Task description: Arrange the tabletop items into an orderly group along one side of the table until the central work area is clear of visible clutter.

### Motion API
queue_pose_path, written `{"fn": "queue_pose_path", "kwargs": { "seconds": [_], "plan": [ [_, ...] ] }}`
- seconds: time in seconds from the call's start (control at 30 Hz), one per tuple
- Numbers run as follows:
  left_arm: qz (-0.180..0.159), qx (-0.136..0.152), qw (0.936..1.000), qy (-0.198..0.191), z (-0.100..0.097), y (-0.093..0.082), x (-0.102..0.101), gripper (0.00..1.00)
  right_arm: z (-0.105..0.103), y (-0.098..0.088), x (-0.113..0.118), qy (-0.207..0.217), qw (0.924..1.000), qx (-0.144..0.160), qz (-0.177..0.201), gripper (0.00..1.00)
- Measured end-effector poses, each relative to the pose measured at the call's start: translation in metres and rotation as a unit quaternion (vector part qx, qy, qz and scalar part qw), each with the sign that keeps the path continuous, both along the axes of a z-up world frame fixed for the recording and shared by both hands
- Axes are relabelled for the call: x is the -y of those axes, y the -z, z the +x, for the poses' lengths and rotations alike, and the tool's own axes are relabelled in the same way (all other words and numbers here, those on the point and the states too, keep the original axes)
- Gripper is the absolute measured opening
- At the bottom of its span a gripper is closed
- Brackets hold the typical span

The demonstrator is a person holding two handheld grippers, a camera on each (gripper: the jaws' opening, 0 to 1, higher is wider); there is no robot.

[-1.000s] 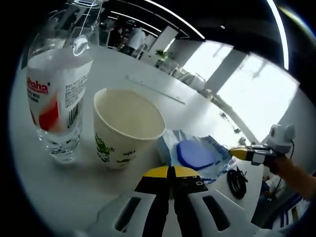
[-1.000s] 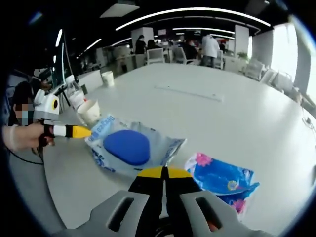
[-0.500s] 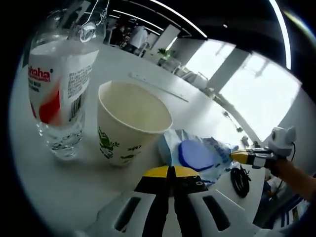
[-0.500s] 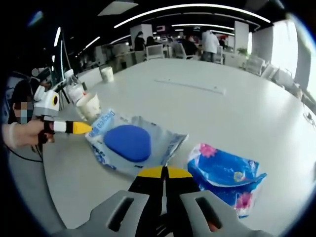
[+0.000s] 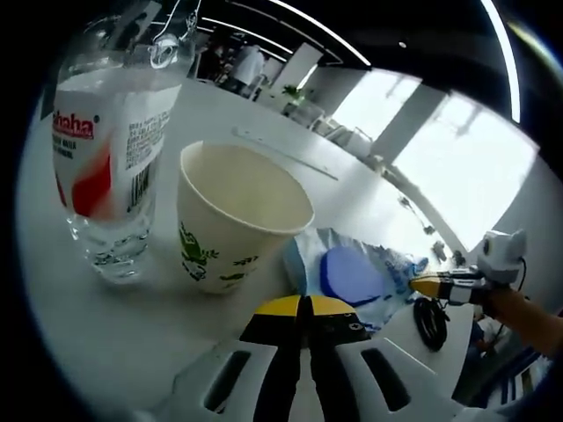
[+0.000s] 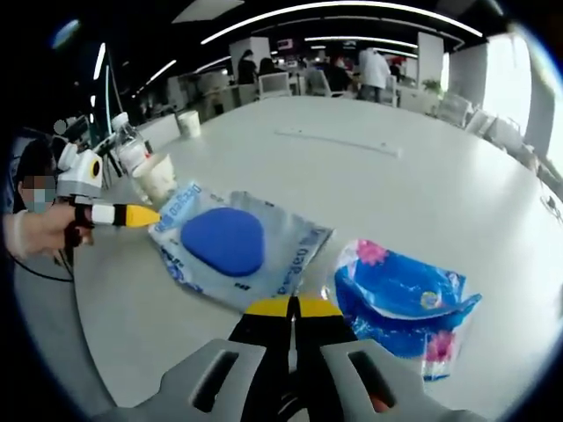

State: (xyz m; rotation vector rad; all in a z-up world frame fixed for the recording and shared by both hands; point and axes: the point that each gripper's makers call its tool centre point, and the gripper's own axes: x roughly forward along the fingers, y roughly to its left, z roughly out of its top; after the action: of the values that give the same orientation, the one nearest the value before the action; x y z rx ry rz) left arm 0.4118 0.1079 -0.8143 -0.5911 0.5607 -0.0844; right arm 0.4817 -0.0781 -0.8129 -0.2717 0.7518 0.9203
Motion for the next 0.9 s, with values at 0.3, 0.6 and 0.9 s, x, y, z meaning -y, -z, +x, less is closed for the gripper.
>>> {"fn": "queue_pose_path", "kwargs": {
  "seconds": [0.3,0.6,0.9],
  "plan": [
    [0.003,-0.002,1.0,-0.001,-0.0006,0.0021,-0.001,0.0,-0.002,0.0008,0.0002,0.002,1.0,0.003,-0.001,0.0],
    [0.002,-0.007,1.0,-0.006,-0.0002,0.0059,-0.0031,0.0,-0.0024,0.0021,0.0001,0.004,1.0,0.001,-0.001,0.0],
    [0.0,-0.003,0.9999,-0.011,0.0007,0.0044,-0.0044,0.0,-0.0019,0.0003,-0.0011,0.003,1.0,0.004,0.0,0.0]
  ]
}}
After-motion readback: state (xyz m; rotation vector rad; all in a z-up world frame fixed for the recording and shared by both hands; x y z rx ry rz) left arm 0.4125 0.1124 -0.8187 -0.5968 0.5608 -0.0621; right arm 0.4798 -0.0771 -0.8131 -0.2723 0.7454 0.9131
